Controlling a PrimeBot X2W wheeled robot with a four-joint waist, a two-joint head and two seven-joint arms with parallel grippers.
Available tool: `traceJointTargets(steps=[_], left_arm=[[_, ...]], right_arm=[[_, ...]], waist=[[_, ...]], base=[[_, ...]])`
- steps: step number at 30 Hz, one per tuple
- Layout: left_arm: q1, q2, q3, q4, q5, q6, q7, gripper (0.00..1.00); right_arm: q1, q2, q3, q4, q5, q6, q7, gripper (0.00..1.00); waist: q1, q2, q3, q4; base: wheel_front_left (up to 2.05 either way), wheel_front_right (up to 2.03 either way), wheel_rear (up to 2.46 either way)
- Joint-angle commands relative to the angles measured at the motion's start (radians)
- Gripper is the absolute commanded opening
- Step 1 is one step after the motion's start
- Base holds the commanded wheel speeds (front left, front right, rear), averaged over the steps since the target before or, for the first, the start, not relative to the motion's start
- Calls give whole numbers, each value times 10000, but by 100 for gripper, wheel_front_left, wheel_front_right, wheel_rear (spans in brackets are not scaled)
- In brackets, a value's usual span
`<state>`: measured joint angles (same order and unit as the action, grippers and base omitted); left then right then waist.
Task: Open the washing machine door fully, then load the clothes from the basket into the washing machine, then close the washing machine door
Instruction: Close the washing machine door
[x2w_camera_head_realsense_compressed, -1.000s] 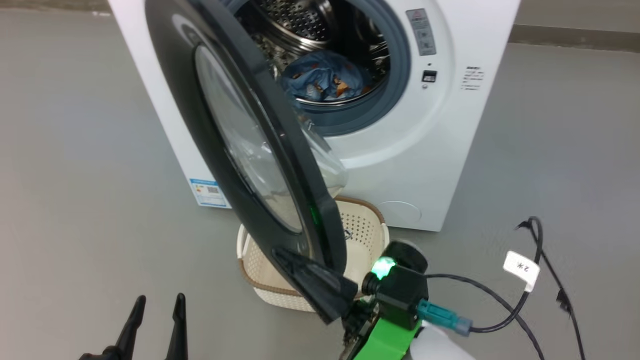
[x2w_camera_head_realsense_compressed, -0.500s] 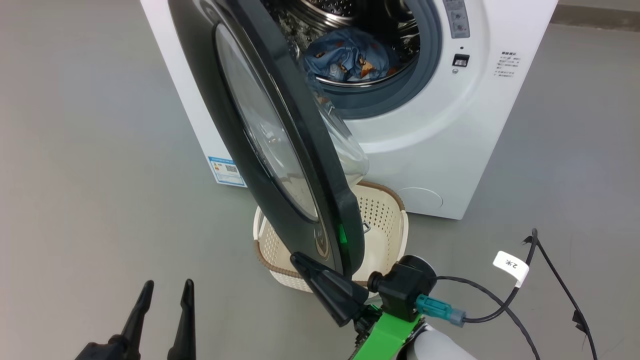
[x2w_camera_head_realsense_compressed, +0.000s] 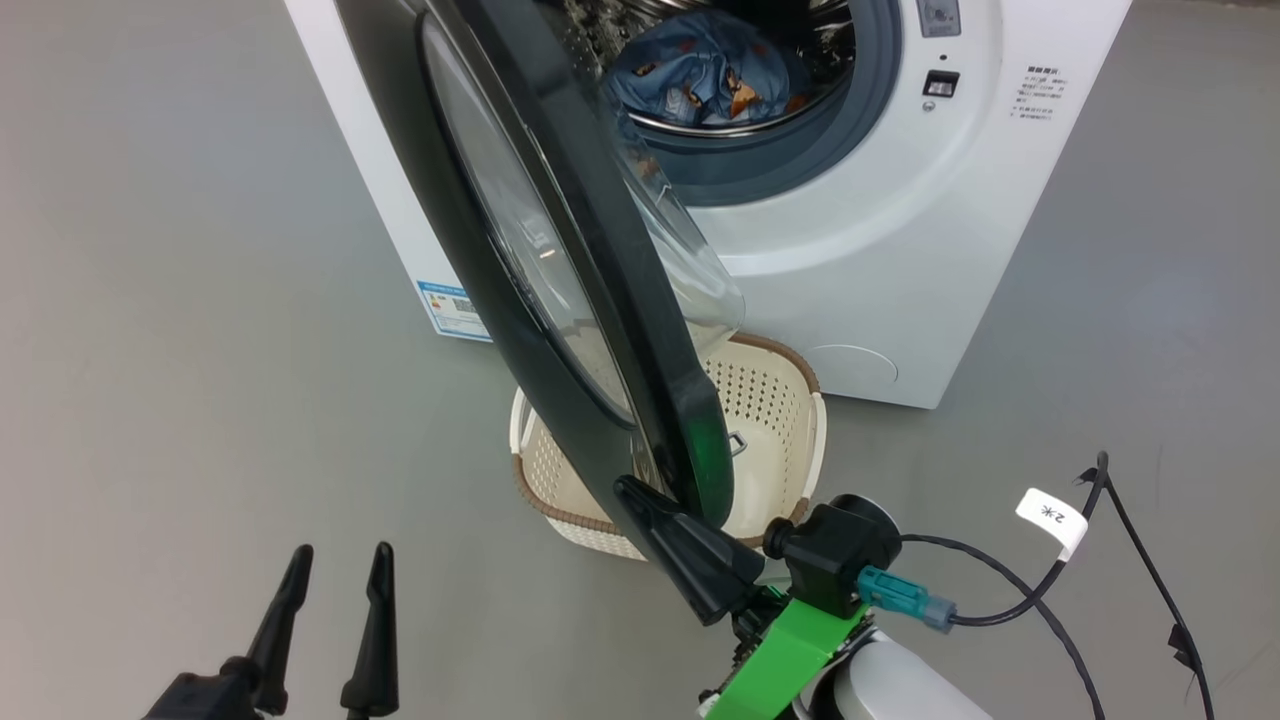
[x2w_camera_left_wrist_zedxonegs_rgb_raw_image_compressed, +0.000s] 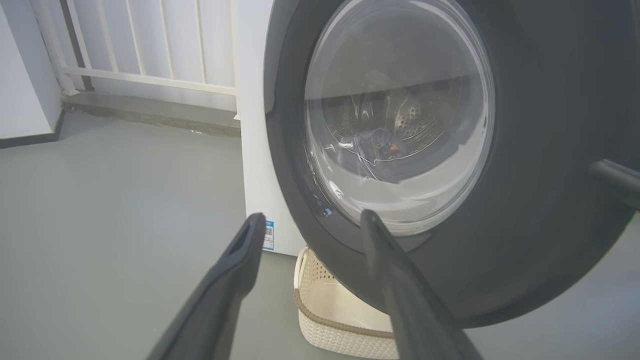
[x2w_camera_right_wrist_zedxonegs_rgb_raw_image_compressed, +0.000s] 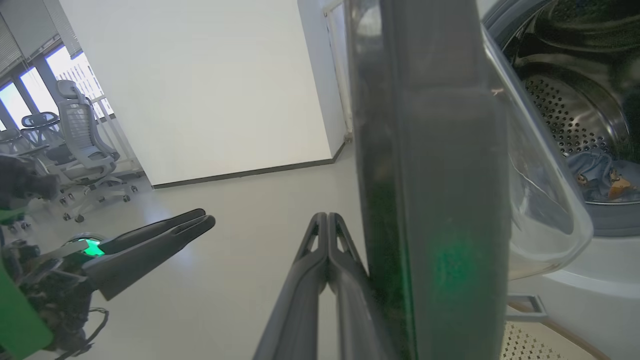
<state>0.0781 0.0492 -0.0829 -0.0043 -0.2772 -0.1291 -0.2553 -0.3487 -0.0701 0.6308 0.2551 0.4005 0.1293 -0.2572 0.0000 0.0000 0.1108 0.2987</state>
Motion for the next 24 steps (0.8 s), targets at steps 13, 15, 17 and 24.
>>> traceJointTargets(steps=[13, 15, 17, 24], left_arm=[[-536, 27, 231, -326, -98, -15, -65, 100], [-567, 23, 203, -349, -105, -15, -65, 100], [-595, 19, 171, -388, -118, -15, -65, 100], [-750, 13, 79, -540, -321, -15, -65, 100]], right_arm=[[-439, 198, -634, -299, -267, 14, -46, 0], [-492, 198, -822, -322, -326, 14, -46, 0], [-573, 198, -1025, -341, -389, 14, -46, 0], [-1074, 198, -1704, -377, -680, 14, -46, 0]], waist=[[0, 0, 339, -128], [0, 0, 401, -148], [0, 0, 495, -176], [0, 0, 969, -261]], base=[[0, 0, 0], [0, 0, 0], [0, 0, 0], [0, 0, 0]])
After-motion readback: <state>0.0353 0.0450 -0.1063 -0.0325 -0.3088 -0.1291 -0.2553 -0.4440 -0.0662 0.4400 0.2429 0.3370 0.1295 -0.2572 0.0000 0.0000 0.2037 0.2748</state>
